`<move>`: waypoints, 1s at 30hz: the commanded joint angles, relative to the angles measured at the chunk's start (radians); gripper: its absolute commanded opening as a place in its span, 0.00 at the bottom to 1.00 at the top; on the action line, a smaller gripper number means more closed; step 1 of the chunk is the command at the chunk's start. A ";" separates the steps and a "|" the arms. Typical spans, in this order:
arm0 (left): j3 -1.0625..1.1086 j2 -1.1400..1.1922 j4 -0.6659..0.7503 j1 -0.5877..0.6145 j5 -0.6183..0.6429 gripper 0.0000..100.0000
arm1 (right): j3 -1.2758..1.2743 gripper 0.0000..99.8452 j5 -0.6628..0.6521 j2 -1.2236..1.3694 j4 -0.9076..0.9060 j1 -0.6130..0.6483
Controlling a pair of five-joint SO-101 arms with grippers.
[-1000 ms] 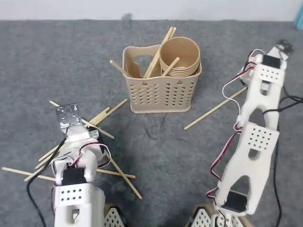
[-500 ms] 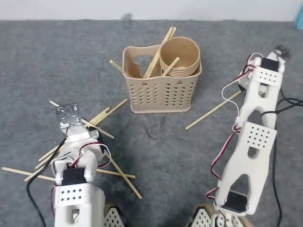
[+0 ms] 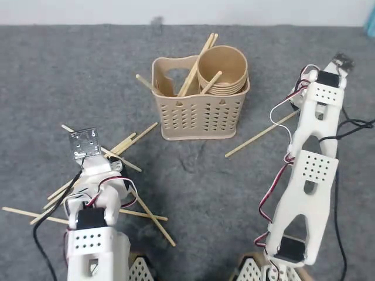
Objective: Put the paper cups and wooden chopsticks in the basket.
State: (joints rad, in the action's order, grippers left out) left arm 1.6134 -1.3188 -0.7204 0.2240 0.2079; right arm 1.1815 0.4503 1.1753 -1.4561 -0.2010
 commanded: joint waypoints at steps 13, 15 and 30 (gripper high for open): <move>-0.004 -0.014 0.018 0.005 -0.012 0.02 | 0.060 0.02 -0.037 0.021 -0.061 0.010; -0.004 -0.014 0.018 0.005 -0.012 0.02 | 0.060 0.00 -0.037 0.002 -0.104 0.007; -0.004 -0.014 0.021 0.005 -0.012 0.02 | 0.011 0.01 -0.097 -0.561 -0.344 -0.041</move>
State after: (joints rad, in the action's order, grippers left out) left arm 1.6134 -1.3188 -0.7204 0.2240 0.2079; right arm 1.2167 0.3721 0.8178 -1.7553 -0.2133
